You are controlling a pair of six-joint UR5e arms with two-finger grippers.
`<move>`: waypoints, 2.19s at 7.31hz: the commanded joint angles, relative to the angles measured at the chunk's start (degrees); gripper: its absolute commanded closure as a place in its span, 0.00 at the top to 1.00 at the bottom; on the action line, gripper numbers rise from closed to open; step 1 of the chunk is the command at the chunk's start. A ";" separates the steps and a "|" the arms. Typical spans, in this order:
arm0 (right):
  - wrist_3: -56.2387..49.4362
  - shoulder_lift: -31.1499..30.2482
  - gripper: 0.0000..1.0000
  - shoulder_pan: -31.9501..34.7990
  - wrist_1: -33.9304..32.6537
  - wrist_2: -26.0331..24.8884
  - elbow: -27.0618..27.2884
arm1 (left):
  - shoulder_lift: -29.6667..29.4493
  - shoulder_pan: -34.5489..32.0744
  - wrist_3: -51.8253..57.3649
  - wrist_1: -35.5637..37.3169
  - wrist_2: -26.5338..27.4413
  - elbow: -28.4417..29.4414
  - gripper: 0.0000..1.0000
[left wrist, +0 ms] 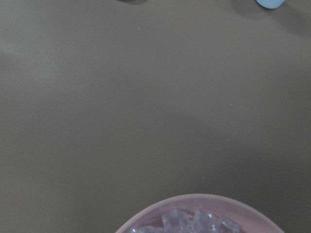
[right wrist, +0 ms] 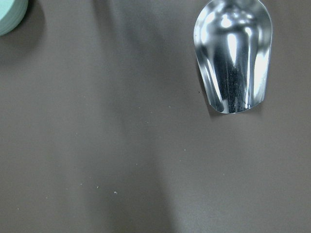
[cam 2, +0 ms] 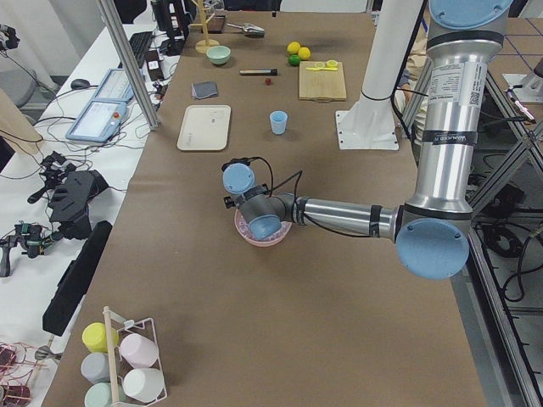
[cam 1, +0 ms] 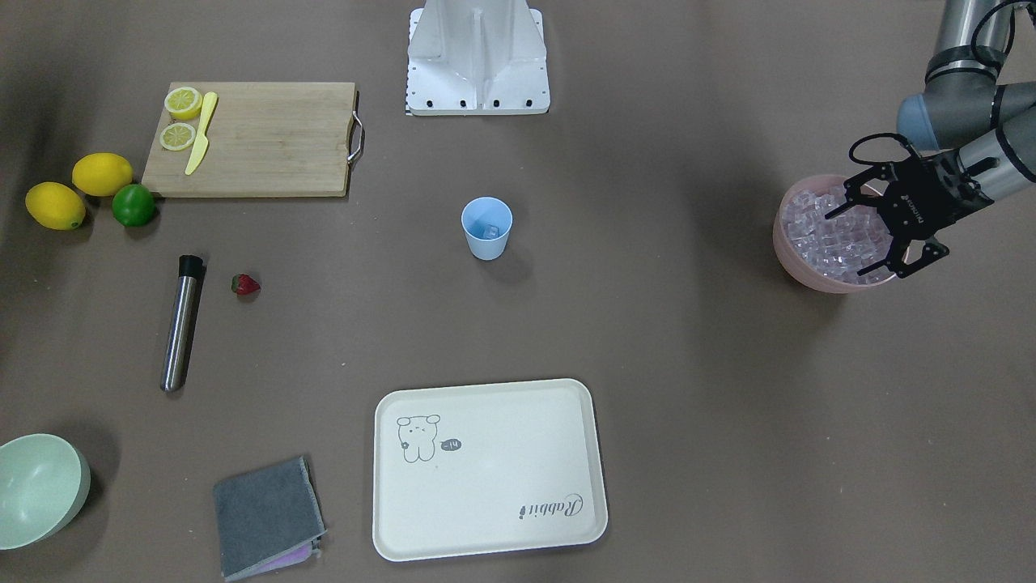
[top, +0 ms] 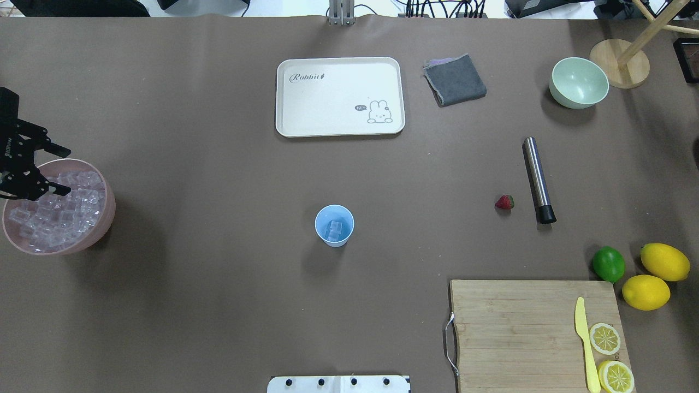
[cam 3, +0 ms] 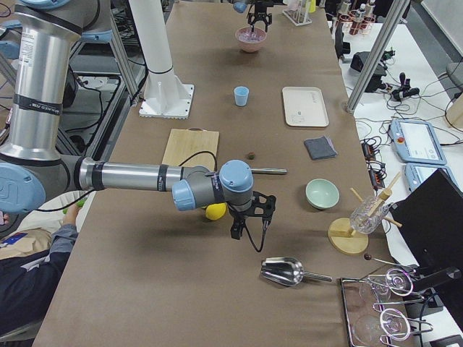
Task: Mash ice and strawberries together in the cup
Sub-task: 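Lower the left gripper into the ice and close on a cube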
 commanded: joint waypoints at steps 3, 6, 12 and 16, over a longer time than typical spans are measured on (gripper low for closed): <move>-0.01 -0.31 1.00 0.00 0.42 -0.29 -0.09 | 2.09 2.04 0.27 -2.42 0.20 0.04 0.96; -0.01 -0.31 1.00 0.00 0.42 -0.65 -0.17 | 2.88 5.38 0.36 -2.60 1.51 0.04 0.96; -0.01 -0.22 1.00 0.00 0.51 -0.73 -0.17 | 4.02 8.99 0.18 -4.62 5.39 0.57 0.24; 0.26 -0.05 1.00 0.00 0.51 -0.65 0.27 | 4.03 8.21 0.09 -4.27 4.59 0.22 0.00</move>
